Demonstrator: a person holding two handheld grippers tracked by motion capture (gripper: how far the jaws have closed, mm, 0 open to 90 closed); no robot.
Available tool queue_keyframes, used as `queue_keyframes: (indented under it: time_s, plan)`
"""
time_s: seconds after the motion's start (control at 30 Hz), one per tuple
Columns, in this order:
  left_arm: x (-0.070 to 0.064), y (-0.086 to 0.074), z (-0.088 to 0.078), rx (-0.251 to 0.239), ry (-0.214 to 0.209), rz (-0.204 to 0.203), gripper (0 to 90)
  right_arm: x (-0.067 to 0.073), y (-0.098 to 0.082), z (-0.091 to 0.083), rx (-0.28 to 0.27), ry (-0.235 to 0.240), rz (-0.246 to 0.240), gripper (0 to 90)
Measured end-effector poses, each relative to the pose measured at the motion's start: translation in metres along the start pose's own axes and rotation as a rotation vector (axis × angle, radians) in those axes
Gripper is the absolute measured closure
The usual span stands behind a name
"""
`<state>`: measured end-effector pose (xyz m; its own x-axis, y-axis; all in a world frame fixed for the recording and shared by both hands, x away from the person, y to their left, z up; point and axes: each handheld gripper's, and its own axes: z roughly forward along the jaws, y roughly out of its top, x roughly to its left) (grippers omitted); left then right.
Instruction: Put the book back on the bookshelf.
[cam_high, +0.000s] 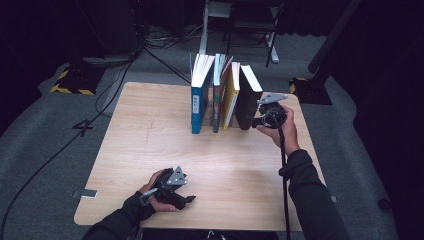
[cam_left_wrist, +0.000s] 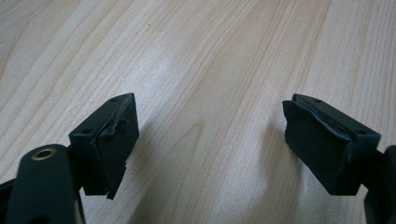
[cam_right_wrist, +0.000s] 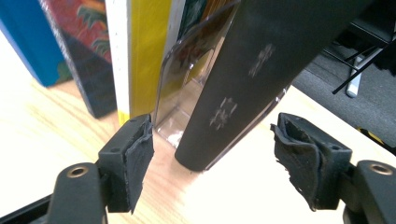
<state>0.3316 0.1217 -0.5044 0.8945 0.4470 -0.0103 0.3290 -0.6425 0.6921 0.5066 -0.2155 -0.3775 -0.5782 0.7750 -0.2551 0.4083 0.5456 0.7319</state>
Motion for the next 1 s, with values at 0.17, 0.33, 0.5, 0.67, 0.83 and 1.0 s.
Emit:
queue_keyframes:
  time_s: [0.17, 0.33, 0.5, 0.67, 0.83, 1.0]
  plan:
    - [0.0, 0.0, 0.0, -0.002, 0.001, -0.004, 17.8, 0.005, -0.009, -0.007, -0.002, 0.02, -0.023, 28.4]
    - [0.0, 0.0, 0.0, -0.002, 0.003, -0.005, 17.8, 0.011, -0.018, -0.015, -0.028, 0.057, -0.025, 27.8]
    - [0.0, 0.0, 0.0, -0.002, 0.003, -0.005, 17.9, 0.017, -0.025, -0.024, -0.028, 0.061, -0.071, 27.4]
    - [0.0, 0.0, 0.0, -0.002, 0.002, -0.005, 17.8, 0.016, -0.036, -0.031, -0.041, 0.071, -0.06, 27.2]
    - [0.0, 0.0, 0.0, -0.002, 0.003, -0.005, 17.8, 0.017, -0.045, -0.035, -0.031, 0.077, -0.065, 27.1]
    - [0.0, 0.0, 0.0, -0.002, 0.003, -0.005, 17.8, 0.02, -0.053, -0.043, -0.039, 0.072, -0.089, 27.2]
